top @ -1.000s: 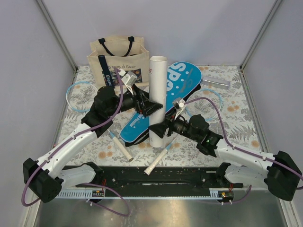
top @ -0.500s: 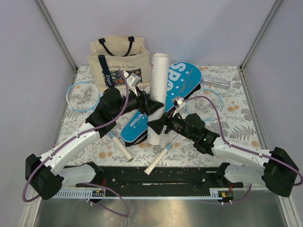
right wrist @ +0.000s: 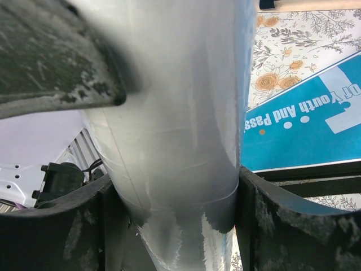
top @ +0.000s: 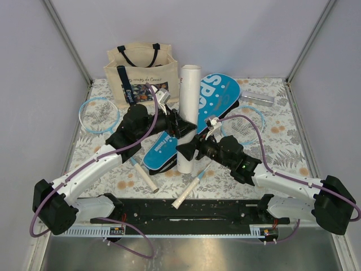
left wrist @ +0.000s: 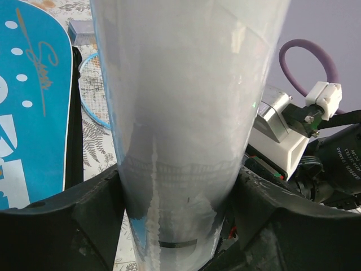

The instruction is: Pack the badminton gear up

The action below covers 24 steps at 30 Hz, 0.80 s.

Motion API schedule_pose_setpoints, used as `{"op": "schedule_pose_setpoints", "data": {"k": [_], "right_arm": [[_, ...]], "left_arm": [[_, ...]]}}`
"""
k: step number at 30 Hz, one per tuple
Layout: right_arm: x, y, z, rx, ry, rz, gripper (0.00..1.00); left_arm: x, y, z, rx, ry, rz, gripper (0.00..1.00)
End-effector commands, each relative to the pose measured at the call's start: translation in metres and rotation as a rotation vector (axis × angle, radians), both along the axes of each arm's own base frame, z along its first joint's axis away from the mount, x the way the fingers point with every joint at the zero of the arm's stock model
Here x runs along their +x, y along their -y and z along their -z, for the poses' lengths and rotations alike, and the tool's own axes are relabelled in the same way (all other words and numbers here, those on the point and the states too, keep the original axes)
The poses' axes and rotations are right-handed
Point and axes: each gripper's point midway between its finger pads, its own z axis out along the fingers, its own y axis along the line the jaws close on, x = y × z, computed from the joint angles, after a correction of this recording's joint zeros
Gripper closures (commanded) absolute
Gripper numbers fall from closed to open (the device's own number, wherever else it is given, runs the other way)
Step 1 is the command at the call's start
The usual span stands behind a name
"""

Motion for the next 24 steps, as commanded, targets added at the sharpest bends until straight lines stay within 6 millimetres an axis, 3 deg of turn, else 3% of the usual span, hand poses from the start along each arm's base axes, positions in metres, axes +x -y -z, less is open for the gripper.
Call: {"op": "schedule_pose_setpoints", "data": {"k": [1, 4, 10, 19, 24], "right_arm": [[0.003, -0.005, -0.047, 0.099, 0.091, 0.007, 0.62], [0.001, -0.004, -0.042, 0.095, 0.061, 0.007, 0.46], [-0.004, 0.012, -0.042, 0.106, 0.019, 0.048, 0.27], [-0.009, 0.043, -0.042, 0.096, -0.022, 0.132, 0.13], [-0.009, 0.061, -0.03, 0.078, -0.112, 0.218, 0.16]], "left_arm": [[-0.002, 0.003, -0.022, -0.042, 0.057, 0.021, 0.35], [-0.004, 0.002, -0.024, -0.045, 0.056, 0.024, 0.43], [-0.006, -0.006, -0.032, -0.044, 0.079, -0.004, 0.48], [-0.012, -0.011, -0.047, -0.048, 0.108, 0.004, 0.5], [-0.016, -0.023, -0.052, -0.006, 0.165, -0.002, 0.51]]}}
